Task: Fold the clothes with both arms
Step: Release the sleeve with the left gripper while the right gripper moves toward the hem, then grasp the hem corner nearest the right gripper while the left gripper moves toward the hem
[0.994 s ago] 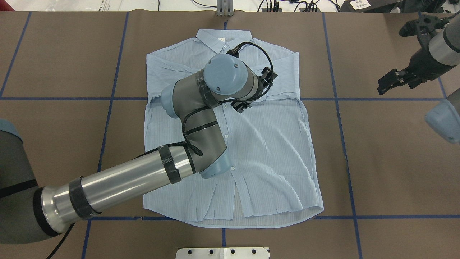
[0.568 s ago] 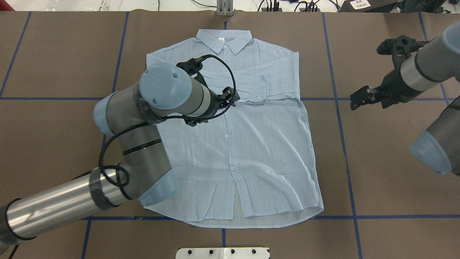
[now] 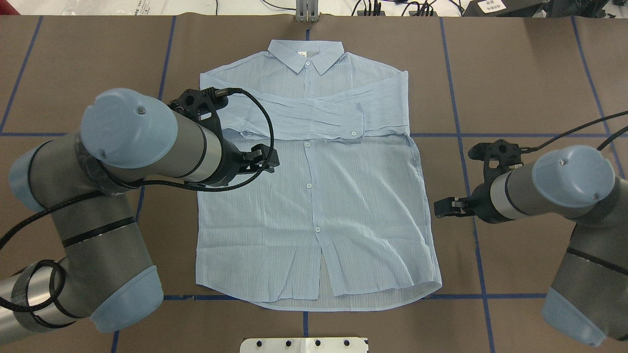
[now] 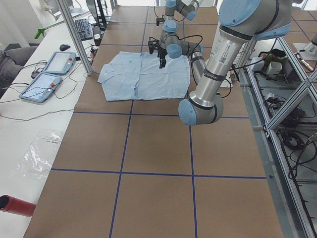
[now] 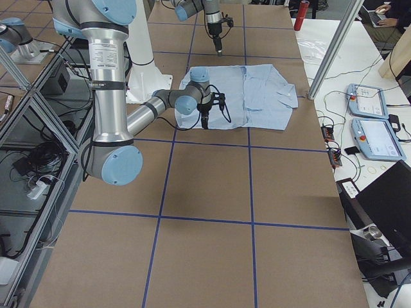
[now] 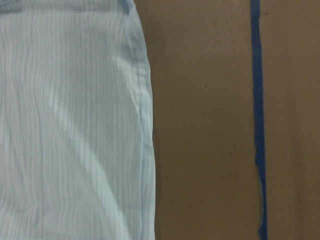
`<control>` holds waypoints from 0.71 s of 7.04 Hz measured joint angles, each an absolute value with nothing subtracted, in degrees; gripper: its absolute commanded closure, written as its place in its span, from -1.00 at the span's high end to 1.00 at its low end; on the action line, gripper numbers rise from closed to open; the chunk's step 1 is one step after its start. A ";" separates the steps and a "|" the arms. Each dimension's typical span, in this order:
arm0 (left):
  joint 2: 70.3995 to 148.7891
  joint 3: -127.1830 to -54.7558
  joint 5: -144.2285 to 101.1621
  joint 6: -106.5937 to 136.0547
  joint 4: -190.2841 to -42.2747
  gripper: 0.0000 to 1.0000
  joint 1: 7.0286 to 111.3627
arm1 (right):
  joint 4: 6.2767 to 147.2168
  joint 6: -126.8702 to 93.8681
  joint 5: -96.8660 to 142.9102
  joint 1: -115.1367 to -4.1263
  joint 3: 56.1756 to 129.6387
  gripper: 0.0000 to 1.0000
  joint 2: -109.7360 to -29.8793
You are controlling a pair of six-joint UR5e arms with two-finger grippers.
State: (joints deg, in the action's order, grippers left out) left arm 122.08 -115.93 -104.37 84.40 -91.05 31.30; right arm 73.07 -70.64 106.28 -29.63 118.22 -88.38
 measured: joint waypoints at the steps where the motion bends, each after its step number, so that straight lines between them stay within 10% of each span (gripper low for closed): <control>1: 121.98 -116.66 -104.46 84.20 -90.46 0.98 31.24 | 72.69 -74.82 103.24 -24.87 118.74 1.00 -88.73; 5: 121.91 -116.93 -104.50 84.05 -90.23 0.98 31.07 | 72.91 -79.14 99.24 -17.65 118.51 1.00 -88.38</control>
